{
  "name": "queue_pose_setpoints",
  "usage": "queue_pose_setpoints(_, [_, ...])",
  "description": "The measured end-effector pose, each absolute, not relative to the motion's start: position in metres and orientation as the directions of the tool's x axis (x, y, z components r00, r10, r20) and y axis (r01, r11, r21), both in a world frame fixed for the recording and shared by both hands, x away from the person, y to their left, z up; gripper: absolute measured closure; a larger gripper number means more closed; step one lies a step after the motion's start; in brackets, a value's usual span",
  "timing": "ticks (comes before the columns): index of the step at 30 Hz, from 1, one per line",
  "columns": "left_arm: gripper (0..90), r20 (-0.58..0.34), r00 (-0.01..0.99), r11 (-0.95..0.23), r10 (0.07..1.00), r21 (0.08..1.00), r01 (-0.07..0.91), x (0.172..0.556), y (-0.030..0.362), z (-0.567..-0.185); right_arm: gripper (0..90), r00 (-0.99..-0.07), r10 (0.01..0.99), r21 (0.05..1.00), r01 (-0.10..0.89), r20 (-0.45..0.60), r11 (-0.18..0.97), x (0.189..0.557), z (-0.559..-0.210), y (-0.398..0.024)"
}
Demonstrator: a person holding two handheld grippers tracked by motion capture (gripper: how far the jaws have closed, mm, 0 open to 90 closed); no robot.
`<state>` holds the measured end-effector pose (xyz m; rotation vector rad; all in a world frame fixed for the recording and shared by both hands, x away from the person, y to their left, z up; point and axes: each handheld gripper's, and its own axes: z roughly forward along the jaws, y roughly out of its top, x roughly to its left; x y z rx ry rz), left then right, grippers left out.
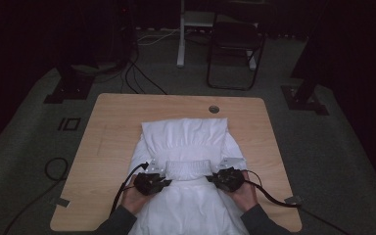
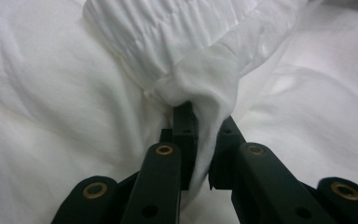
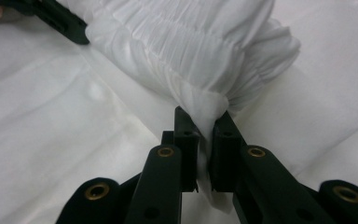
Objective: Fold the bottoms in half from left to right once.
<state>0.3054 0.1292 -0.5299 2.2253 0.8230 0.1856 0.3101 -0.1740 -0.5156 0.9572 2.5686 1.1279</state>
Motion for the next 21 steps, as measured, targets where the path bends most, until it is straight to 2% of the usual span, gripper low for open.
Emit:
queue_pose_setpoints(10, [83.2, 0.029, 0.781, -0.586, 0.623, 0.679, 0.443, 0.329, 0.128, -0.53, 83.0, -0.746, 0.649, 0.692, 0.549, 0.152, 0.469, 0.326, -0.536, -0.165])
queue_pose_setpoints(16, [83.0, 0.091, 0.756, -0.609, 0.648, 0.658, 0.443, 0.362, 0.129, -0.528, 83.1, -0.734, 0.664, 0.709, 0.544, 0.144, 0.448, 0.351, -0.539, -0.154])
queue_pose_setpoints(21, [83.0, 0.127, 0.741, -0.623, 0.66, 0.644, 0.444, 0.386, 0.123, -0.526, 83.2, -0.729, 0.68, 0.704, 0.525, 0.082, 0.478, 0.384, -0.537, -0.149])
